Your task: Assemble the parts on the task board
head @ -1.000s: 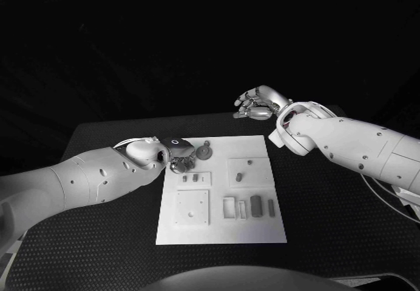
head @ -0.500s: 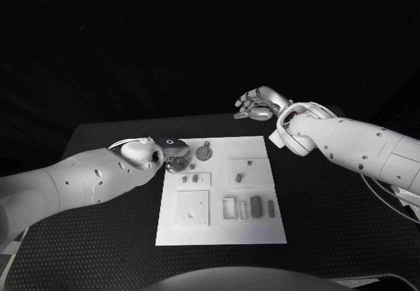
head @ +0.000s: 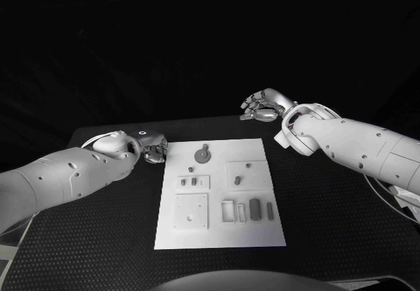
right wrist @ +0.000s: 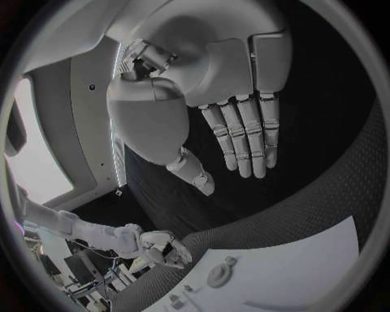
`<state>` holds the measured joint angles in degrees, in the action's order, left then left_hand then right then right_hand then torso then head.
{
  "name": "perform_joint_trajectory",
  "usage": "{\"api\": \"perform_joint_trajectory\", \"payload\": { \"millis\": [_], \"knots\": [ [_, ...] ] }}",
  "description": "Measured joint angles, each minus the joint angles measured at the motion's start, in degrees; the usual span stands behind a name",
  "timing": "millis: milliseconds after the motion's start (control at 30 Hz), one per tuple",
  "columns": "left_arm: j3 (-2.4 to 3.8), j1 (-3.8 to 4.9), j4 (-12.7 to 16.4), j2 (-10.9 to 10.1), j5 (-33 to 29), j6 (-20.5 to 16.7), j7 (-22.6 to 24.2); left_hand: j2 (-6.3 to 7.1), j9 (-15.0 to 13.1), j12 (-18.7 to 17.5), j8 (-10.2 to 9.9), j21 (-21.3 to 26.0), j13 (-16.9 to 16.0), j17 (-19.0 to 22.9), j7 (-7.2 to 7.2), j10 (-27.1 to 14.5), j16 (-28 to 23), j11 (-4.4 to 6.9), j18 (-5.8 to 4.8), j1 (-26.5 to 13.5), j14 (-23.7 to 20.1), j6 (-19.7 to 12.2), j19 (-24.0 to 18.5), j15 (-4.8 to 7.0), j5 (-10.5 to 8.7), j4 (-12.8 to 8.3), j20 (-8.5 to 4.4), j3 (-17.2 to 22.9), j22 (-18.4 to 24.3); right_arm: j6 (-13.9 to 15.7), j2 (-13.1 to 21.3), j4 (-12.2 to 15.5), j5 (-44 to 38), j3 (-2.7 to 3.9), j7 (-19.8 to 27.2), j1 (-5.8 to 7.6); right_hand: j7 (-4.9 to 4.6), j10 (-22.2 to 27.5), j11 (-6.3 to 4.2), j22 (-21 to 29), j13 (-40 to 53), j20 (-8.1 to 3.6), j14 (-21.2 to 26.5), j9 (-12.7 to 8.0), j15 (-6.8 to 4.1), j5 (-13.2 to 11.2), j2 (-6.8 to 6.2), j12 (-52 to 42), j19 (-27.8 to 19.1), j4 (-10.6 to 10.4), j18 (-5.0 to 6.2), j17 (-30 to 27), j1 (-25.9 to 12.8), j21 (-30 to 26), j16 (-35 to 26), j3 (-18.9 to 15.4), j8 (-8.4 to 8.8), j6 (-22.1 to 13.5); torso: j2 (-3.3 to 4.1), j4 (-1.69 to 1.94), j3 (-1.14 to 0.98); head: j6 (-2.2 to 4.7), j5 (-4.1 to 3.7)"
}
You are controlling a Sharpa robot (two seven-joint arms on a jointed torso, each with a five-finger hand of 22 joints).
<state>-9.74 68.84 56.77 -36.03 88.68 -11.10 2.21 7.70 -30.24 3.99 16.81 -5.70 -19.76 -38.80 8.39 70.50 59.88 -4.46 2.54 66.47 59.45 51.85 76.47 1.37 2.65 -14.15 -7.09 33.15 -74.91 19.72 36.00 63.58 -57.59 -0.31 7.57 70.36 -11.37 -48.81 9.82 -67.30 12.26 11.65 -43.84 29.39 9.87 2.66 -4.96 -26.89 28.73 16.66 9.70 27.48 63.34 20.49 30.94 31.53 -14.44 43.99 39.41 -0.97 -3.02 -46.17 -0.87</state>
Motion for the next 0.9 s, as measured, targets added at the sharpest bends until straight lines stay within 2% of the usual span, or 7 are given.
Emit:
{"api": "perform_joint_trajectory", "payload": {
  "millis": [67,133,233,367,600,667,900],
  "knots": [
    [1.65,0.08,-0.01,-1.08,-4.57,-0.58,-0.09,0.00,-0.23,0.00,0.00,1.40,0.03,0.51,0.37,-1.35,-1.83,-1.14,0.02,0.00,-2.41,-0.56,-2.44,-0.69,0.00,0.35,0.77,-0.04,0.00,-0.39,0.65,-0.14,-0.22,-0.04,1.40,0.00,-0.01,-1.75,-0.45,-0.19,-0.30,-0.27,-2.64,0.00,-0.92,0.00,-0.11,0.00,1.47,0.03,0.01,0.18,0.11,0.34,0.78,0.61,-0.41,0.21,-0.10,0.04,0.04,0.20,-0.33],
    [2.26,0.48,0.47,-2.11,-9.17,-1.14,-0.11,0.04,-0.41,0.18,0.00,2.03,-0.03,0.94,0.40,-2.06,-3.00,-1.48,0.01,-0.44,-3.81,-0.58,-4.16,-1.16,0.00,0.72,1.21,-0.07,0.30,-0.87,1.33,-0.30,-0.73,-0.21,2.57,0.00,-0.10,-2.91,-0.87,-0.19,-0.47,-0.38,-3.75,0.00,-1.64,0.00,-0.41,0.00,2.78,0.10,0.01,0.40,0.41,0.65,1.13,0.68,-0.46,0.70,-0.20,0.13,0.11,0.35,-0.70],
    [2.41,1.00,1.13,-3.27,-15.43,-1.56,0.00,0.16,-0.61,0.22,0.00,2.11,-0.05,1.84,0.68,-3.31,-5.33,-2.12,0.05,-1.77,-6.25,-0.61,-7.76,-2.16,0.00,1.28,1.99,-0.63,1.90,-1.91,1.94,-0.51,-2.20,-0.67,3.58,0.01,-0.20,-4.99,-1.56,-0.25,-0.63,-0.57,-6.58,0.03,-2.64,0.00,-0.24,-0.28,5.34,0.10,0.13,1.03,1.02,1.52,2.32,0.99,-1.12,1.43,-0.49,0.32,0.21,0.48,-1.26],
    [2.43,1.66,2.50,-5.23,-27.54,-1.20,0.73,0.35,-0.86,0.22,0.00,2.11,0.28,3.67,1.17,-4.94,-9.60,-2.68,0.78,-2.96,-8.43,-1.64,-11.76,-3.35,0.00,0.53,3.56,-1.70,5.94,-3.99,2.89,-0.01,-5.46,-1.62,4.38,0.00,0.40,-7.77,-2.64,-0.25,-0.73,-0.99,-11.59,0.37,-5.05,0.00,-0.02,-0.28,10.38,0.10,2.26,2.44,1.69,3.26,4.72,1.31,-2.15,2.91,-1.21,0.49,0.43,0.58,-1.79],
    [2.38,1.62,6.54,-7.59,-45.52,0.79,3.61,-0.57,-1.11,0.22,0.00,2.11,1.41,6.15,1.41,-6.33,-15.93,-2.91,1.51,-4.93,-8.46,-2.84,-14.47,-5.16,0.00,-1.02,5.27,-3.71,12.99,-7.70,4.30,0.84,-14.45,-3.75,3.55,-0.31,1.50,-12.17,-3.99,0.21,-1.31,-1.34,-17.05,0.83,-7.78,0.00,-0.32,1.55,16.58,0.10,4.10,4.50,1.99,4.72,6.80,1.31,-3.47,5.20,-2.71,0.57,0.92,0.70,-2.42],
    [2.38,1.61,7.86,-8.12,-48.60,1.12,5.09,-0.76,-1.11,0.25,0.00,2.11,1.72,6.37,1.62,-6.33,-17.23,-2.90,1.52,-5.13,-7.93,-3.04,-14.52,-5.53,0.00,-1.45,5.37,-4.13,15.05,-8.27,4.84,1.30,-16.93,-4.22,3.16,-0.73,1.74,-13.75,-4.48,0.21,-1.45,-1.47,-18.54,0.93,-8.63,0.00,-0.62,2.04,18.31,0.10,4.96,5.07,2.29,5.28,7.24,1.31,-3.70,5.83,-3.10,0.60,1.07,0.79,-2.35],
    [2.38,1.63,10.66,-9.66,-53.36,1.22,8.28,-0.76,-1.11,0.84,0.00,2.12,1.96,6.20,1.62,-6.33,-18.14,-2.90,1.52,-5.12,-7.12,-3.05,-13.88,-5.36,0.00,-1.58,5.75,-4.27,17.21,-9.35,4.56,2.34,-24.51,-6.26,0.76,-1.88,2.34,-17.14,-5.54,0.03,-1.85,-3.50,-24.27,1.21,-10.94,0.00,-0.85,3.78,24.43,0.10,4.96,7.33,2.52,7.53,10.13,1.31,-4.25,6.82,-4.39,0.87,1.38,0.73,-1.37]
  ]
}}
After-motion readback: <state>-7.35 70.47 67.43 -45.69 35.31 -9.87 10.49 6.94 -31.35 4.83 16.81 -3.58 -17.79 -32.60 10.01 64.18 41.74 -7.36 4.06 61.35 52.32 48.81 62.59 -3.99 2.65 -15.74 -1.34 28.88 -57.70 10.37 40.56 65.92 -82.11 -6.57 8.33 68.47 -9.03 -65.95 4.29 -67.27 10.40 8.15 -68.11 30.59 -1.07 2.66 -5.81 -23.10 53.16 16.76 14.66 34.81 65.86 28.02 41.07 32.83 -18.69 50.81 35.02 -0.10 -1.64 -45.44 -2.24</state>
